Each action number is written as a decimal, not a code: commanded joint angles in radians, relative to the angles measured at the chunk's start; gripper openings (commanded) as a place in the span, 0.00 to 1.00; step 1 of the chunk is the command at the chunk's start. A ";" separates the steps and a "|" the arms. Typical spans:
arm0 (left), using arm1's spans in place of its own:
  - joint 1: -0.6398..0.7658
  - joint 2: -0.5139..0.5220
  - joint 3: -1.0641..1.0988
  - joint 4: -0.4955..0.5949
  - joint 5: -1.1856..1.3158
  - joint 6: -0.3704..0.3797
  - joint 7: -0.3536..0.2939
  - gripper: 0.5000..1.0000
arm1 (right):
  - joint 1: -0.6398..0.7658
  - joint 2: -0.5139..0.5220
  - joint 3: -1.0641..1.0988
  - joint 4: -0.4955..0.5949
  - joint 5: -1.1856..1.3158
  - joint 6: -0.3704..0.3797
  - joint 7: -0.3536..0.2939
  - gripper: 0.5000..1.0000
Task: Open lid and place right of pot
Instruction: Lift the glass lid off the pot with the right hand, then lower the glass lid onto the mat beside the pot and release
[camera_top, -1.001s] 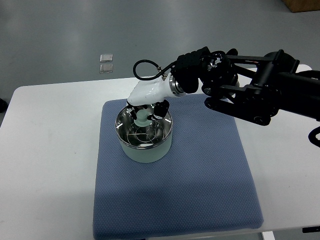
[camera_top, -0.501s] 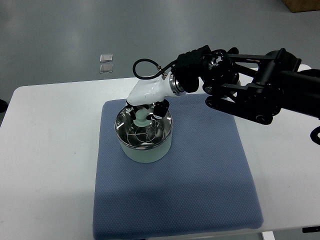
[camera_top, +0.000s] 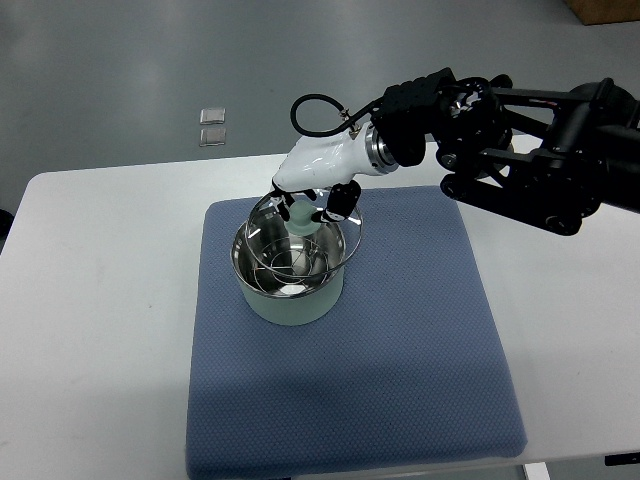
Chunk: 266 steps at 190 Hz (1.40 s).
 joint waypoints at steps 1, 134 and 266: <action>0.000 0.000 0.000 0.000 0.000 0.000 0.000 1.00 | -0.001 -0.047 0.014 0.003 0.015 -0.001 0.000 0.00; 0.000 0.000 -0.001 0.000 0.000 0.000 0.000 1.00 | -0.146 -0.264 0.022 0.003 0.050 -0.010 0.007 0.00; 0.000 0.000 0.000 0.000 0.000 0.000 0.000 1.00 | -0.300 -0.192 -0.015 -0.039 0.030 -0.085 0.000 0.00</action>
